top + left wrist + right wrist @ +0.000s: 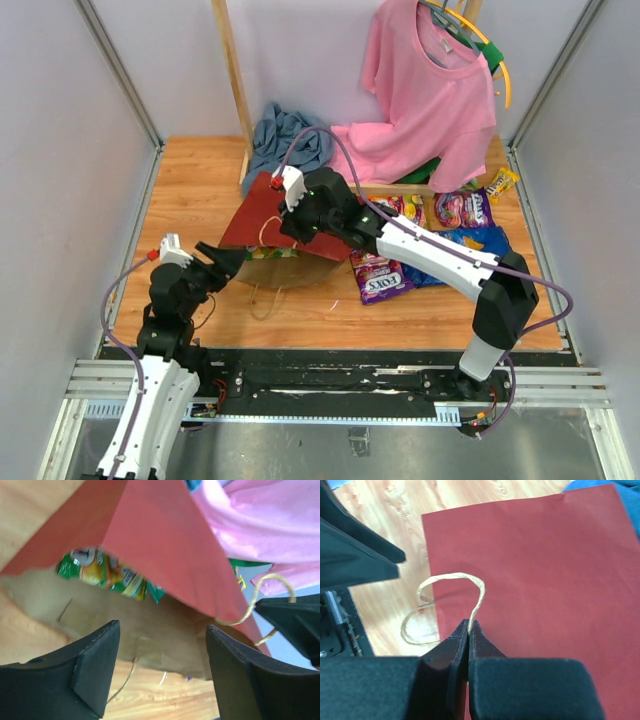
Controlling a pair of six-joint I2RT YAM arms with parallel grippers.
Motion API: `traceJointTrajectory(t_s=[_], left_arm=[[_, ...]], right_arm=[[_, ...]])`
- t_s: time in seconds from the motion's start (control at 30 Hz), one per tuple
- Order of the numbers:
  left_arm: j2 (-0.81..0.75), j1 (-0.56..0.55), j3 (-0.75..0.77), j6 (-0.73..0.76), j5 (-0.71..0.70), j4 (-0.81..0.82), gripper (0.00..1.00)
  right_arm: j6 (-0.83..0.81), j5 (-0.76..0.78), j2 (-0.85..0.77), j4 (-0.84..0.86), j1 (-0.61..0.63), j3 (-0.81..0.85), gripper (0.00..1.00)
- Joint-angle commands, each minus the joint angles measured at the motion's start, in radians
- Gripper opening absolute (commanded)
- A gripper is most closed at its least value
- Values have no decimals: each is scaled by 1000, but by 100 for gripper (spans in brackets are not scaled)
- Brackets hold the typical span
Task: Take the snacks out of the paper bag
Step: Take out the snack from the paper bag.
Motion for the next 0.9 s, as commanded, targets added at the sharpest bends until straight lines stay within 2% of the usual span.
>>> traceJointTrajectory(t_s=[0.0,0.07,0.17,0.33,0.57,0.7,0.87], left_arm=[[-67,-1,-97,-91,59,-9,68],[-67,-1,-148,-113,79,29,60],[-75,-1,-206,-146,107,80,56],[-35,-5,-297,-212,154,208,55],[19,-32,-366,-281,90,324,57],[188,-34,-360,-281,58,476,57],[581,-34,-273,-256,59,732,57]], right_arm=[[79,-117,-18,35,-2,-42,1],[87,-98,-30,41,14,-65,1],[105,-73,-35,42,25,-85,1],[142,-70,-15,55,27,-80,1],[187,-21,-21,92,29,-75,1],[220,-33,-16,116,29,-76,1],[242,-25,-18,118,29,-77,1]])
